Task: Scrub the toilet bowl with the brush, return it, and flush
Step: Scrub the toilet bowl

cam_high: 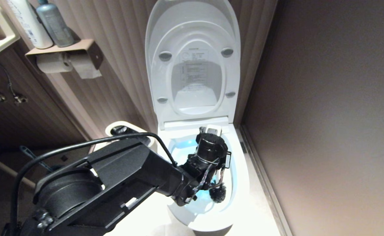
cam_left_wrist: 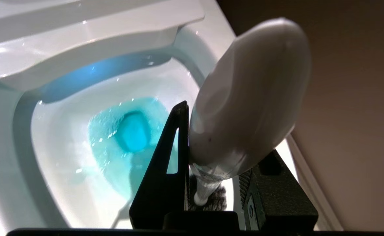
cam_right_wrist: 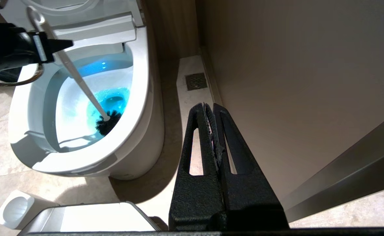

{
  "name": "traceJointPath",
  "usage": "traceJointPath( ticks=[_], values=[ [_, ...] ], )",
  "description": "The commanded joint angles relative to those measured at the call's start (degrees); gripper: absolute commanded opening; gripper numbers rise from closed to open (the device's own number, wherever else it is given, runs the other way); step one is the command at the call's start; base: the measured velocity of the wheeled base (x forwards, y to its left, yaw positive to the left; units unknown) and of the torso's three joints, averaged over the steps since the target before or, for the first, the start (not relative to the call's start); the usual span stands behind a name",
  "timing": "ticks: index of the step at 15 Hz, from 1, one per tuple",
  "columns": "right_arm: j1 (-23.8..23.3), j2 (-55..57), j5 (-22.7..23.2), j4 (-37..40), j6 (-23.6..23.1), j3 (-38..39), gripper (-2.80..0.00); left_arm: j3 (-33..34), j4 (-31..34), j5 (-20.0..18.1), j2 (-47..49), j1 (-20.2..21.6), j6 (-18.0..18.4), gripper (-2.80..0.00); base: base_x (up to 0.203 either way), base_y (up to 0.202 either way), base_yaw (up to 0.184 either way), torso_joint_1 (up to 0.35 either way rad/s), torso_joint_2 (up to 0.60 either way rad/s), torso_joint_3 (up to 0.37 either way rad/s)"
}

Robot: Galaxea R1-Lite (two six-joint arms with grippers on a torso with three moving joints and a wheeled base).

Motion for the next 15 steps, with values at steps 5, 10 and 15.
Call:
traceJointPath(
  ticks=[5, 10, 15],
  values=[
    [0.0, 0.0, 0.0, 0.0, 0.0, 0.0, -2.8, 23.3, -7.3, 0.3, -12.6, 2.0, 3.8, -2.8, 0.0, 0.0, 0.0, 0.0, 0.0, 0.0],
    [0.0, 0.0, 0.0, 0.0, 0.0, 0.0, -2.8, 34.8, -20.6, 0.2, -14.2, 8.8, 12.5, -2.8, 0.0, 0.0, 0.0, 0.0, 0.0, 0.0],
    [0.0, 0.0, 0.0, 0.0, 0.0, 0.0, -2.8, 35.2, -21.9, -1.3, -11.1, 16.8, 16.5, -2.8, 0.0, 0.0, 0.0, 0.0, 0.0, 0.0]
  ],
)
